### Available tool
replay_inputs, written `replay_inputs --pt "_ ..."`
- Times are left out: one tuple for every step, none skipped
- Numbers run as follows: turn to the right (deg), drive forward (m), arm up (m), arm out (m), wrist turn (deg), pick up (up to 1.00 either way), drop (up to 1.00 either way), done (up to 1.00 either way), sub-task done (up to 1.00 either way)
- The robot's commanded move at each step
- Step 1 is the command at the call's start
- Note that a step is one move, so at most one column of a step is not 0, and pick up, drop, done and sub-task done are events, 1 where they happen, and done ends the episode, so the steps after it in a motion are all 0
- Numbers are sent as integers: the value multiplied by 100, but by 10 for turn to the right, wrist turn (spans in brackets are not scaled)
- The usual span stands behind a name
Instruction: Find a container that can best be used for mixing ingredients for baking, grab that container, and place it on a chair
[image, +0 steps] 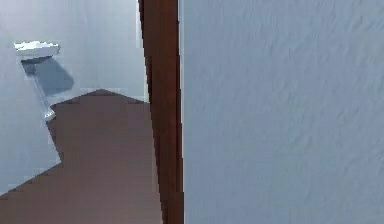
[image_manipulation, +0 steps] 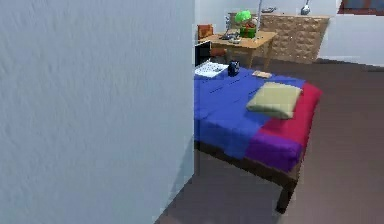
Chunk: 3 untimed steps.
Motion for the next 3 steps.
replay_inputs --pt "-450 0 0 0 0 0 0 0 0" --pt "-150 0 0 0 0 0 0 0 0" --pt "0 100 0 0 0 0 0 0 0"
